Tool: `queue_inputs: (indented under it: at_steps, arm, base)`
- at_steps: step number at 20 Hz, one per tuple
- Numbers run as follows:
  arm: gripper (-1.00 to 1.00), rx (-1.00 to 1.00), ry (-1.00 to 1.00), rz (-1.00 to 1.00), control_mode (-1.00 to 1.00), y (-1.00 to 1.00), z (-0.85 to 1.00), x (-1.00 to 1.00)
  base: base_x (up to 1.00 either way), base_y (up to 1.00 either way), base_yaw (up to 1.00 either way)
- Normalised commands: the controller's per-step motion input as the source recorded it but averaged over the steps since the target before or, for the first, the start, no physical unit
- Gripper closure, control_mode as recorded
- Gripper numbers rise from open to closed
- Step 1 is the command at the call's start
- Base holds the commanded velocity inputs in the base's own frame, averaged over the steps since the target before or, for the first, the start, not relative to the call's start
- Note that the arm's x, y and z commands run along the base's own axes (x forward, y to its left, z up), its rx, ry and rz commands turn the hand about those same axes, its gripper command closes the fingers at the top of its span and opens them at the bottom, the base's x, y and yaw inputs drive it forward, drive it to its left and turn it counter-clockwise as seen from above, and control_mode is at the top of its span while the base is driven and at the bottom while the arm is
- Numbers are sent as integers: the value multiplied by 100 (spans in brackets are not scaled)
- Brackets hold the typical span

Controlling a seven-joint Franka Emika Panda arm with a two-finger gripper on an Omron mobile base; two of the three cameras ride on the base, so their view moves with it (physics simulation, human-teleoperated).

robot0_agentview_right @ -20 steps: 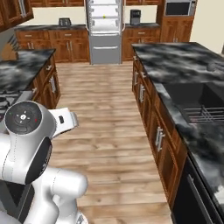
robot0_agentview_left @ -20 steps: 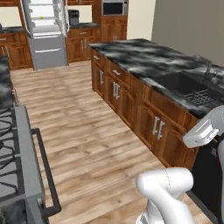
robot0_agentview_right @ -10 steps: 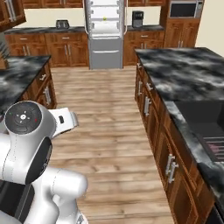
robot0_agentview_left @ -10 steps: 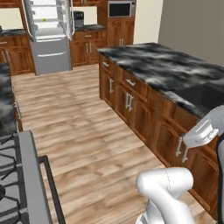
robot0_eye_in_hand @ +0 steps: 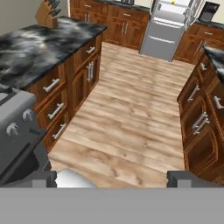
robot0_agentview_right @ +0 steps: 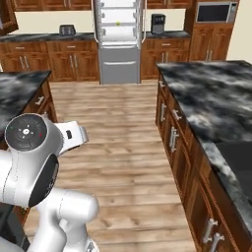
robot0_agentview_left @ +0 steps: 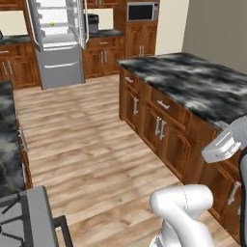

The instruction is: Take the cheese, chicken drumstick, and lemon from the fridge and place them on the plate on the dining counter to create an appetizer plate.

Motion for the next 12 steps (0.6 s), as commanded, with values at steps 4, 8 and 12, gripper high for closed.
queue_inputs:
  at_steps: [4, 8, 12]
  arm:
    - [-100, 0, 0, 0, 100, 0, 0, 0]
    - [-100, 0, 0, 0, 100, 0, 0, 0]
    - [-100, 0, 0, 0, 100, 0, 0, 0]
  base:
    - [100, 39, 1]
    - [100, 31, 6]
    - [100, 15, 13]
